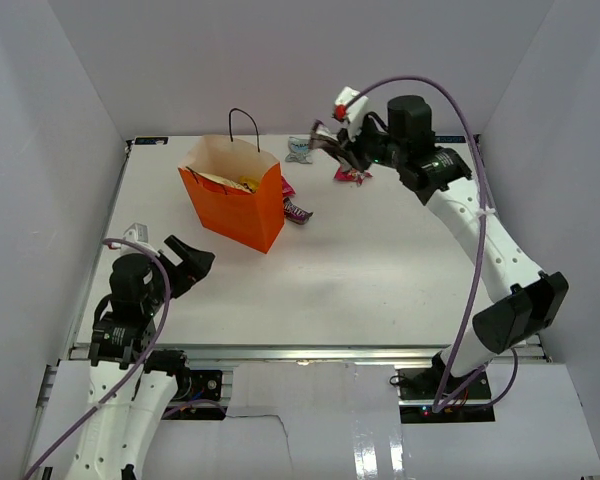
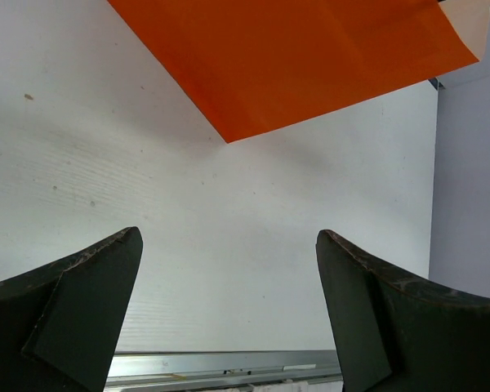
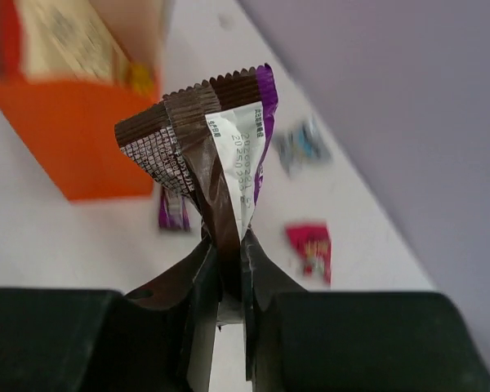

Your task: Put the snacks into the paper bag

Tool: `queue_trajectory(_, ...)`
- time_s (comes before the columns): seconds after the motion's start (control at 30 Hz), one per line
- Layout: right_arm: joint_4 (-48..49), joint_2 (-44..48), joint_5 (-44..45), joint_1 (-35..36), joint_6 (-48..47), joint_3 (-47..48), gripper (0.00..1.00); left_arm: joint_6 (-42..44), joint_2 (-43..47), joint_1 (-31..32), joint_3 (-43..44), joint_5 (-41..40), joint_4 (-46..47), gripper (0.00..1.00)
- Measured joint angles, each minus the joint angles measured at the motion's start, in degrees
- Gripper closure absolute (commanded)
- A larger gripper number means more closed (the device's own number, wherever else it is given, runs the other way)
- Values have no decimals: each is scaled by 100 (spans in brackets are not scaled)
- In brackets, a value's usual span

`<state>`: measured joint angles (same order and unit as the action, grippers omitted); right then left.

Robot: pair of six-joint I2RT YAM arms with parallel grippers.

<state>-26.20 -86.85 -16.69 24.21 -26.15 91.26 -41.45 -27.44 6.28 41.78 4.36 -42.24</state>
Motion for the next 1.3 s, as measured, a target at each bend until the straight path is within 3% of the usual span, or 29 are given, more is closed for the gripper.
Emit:
queue_trajectory(0.23,619,-1563,160,1971,177,3003,80,-212,264,2,-199,254,-20,2)
queue_trajectory(0.43,1257,-2704,627,2498,273,3530,74,-299,557,2,-199,409,-31,2)
queue_trajectory(0.5,1270,-2977,778,2492,332,3515,65,-321,651,2,-199,431,-70,2)
queue_trajectory(0.53,1287,-3069,839,2490,348,3453,50,-345,699,2,-203,442,-90,2)
queue_trajectory(0.6,1296,-3154,949,2470,350,3320,31,-391,807,2,-232,472,-109,2)
queue_trajectory(0.83,1287,-2944,1010,2448,461,3259,28,-446,817,2,-306,551,-146,2)
queue_trajectory(1.0,1272,-1971,723,2168,605,2774,28,-446,723,2,-315,597,-127,2)
queue_trajectory(1.1,1314,-1172,345,1543,754,2009,28,-446,702,2,-350,632,-101,2)
queue_trajectory(1.17,1320,-887,-22,1012,881,1589,20,-444,662,2,-361,664,-101,2)
queue_trajectory(1.2,1320,-826,-280,734,927,1388,15,-442,634,2,-361,682,-81,2)
queue_trajectory(1.3,1054,-1121,-1029,70,863,1067,12,-437,525,2,-361,734,9,2)
